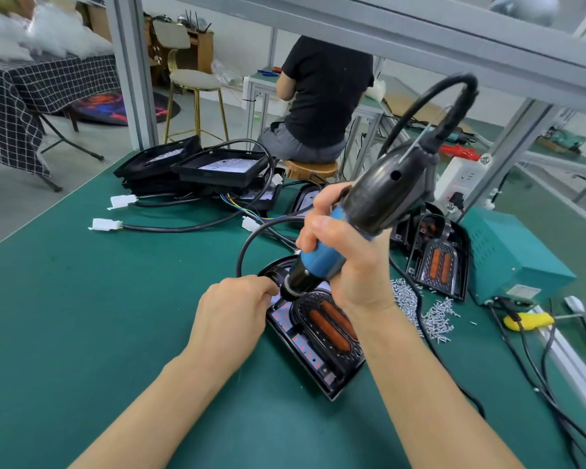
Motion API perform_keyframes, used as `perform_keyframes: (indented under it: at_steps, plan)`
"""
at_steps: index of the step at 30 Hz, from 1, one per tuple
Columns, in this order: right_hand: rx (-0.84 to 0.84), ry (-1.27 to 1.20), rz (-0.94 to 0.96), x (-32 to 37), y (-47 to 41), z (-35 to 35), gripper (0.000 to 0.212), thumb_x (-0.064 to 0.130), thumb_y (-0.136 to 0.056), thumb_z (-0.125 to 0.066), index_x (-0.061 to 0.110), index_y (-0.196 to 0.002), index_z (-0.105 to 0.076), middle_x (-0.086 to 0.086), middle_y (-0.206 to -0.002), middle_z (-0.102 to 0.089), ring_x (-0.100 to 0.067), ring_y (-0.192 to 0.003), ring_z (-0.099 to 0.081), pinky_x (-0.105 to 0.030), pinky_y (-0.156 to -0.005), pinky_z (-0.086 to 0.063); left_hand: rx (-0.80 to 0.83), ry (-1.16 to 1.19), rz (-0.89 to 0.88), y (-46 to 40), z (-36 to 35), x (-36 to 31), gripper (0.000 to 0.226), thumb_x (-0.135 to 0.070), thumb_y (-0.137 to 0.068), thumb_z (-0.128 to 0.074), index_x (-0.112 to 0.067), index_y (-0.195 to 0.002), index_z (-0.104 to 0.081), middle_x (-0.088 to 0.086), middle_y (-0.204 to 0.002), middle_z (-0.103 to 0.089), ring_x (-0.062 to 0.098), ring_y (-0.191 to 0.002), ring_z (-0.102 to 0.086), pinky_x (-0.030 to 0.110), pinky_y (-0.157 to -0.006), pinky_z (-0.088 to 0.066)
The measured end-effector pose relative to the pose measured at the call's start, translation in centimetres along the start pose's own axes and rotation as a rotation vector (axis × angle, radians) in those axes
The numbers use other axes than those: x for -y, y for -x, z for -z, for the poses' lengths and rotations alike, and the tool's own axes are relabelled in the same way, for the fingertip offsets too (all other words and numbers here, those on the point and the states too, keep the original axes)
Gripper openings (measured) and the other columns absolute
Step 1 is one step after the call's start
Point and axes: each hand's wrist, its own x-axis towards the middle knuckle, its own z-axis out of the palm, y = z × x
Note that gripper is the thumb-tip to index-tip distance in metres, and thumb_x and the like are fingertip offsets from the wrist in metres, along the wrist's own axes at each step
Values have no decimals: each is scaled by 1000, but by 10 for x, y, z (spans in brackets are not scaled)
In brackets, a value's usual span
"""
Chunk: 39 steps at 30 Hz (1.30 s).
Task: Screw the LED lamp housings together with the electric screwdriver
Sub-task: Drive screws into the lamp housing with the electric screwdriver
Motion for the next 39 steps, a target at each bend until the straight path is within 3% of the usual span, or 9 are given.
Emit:
perform_keyframes:
  at_steps: [12, 16, 20, 23, 25, 27, 30, 33, 39]
  plan:
    - [-249, 58, 45, 48, 5, 28, 15, 6, -70, -65, 20, -74, -62, -2, -51, -50, -20, -48, -46, -28, -56, -43, 49, -222, -12, -3, 9, -19, 22, -21, -95, -45, -31, -106, -62, -12, -105, -67, 21, -92, -63, 31, -74, -49]
    - [-320, 180, 29, 72, 14, 49, 10, 4, -70, -62, 12, -74, -58, -5, -51, -48, -20, -47, -45, -26, -51, -41, -12, -122, -208, -7, 7, -52, 18, -6, -84, -59, -21, -87, -68, -5, -80, -69, 22, -70, -67, 34, -59, -53]
    - [-389, 252, -38, 84, 20, 68, 11, 5, -69, -63, 8, -69, -52, -8, -51, -47, -20, -45, -43, -26, -48, -40, 105, -161, -345, -13, -12, -96, 19, -18, -93, -43, -26, -106, -55, -9, -101, -59, 9, -92, -61, 29, -81, -47]
    - [-455, 270, -12, 96, 22, 83, 10, 6, -67, -64, 9, -68, -54, -8, -52, -46, -21, -45, -42, -29, -49, -39, 143, -218, -475, -15, -22, -126, 22, -20, -57, -81, -22, -74, -67, -6, -69, -62, 12, -67, -61, 22, -53, -44]
    - [-495, 263, 21, 106, 23, 92, 11, 7, -68, -65, 16, -66, -58, -7, -51, -47, -21, -45, -43, -28, -48, -39, 147, -289, -558, -17, -28, -136, 34, -16, -27, -86, -21, -48, -61, -6, -46, -54, 13, -48, -54, 19, -39, -34]
    - [-511, 301, 31, 115, 24, 102, 12, 8, -68, -66, 16, -66, -58, -6, -51, -48, -19, -44, -44, -26, -46, -41, 126, -309, -584, -20, -42, -142, 35, -15, -21, -84, -21, -43, -57, -6, -41, -50, 13, -45, -51, 18, -39, -31]
    - [-456, 458, -172, 116, 24, 120, 15, 5, -70, -73, 9, -70, -58, -7, -51, -52, -18, -42, -45, -23, -43, -41, 229, -353, -600, -18, -50, -157, 21, -19, -48, -82, -25, -64, -70, -7, -62, -63, 15, -65, -57, 23, -55, -37]
    - [-410, 613, -441, 100, 30, 135, 17, 6, -75, -76, 4, -78, -60, -7, -55, -58, -17, -44, -50, -26, -46, -45, 369, -395, -498, -24, -68, -159, 28, -10, -84, -51, -20, -105, -67, 8, -105, -63, 26, -103, -52, 33, -83, -33]
    - [-500, 657, -560, 77, 46, 168, 19, 16, -73, -78, 7, -75, -61, -6, -57, -62, -17, -47, -55, -28, -53, -49, 328, -371, -527, -26, -68, -153, 32, -38, -96, -40, -15, -81, -56, 2, -101, -64, 25, -105, -47, 33, -80, -28]
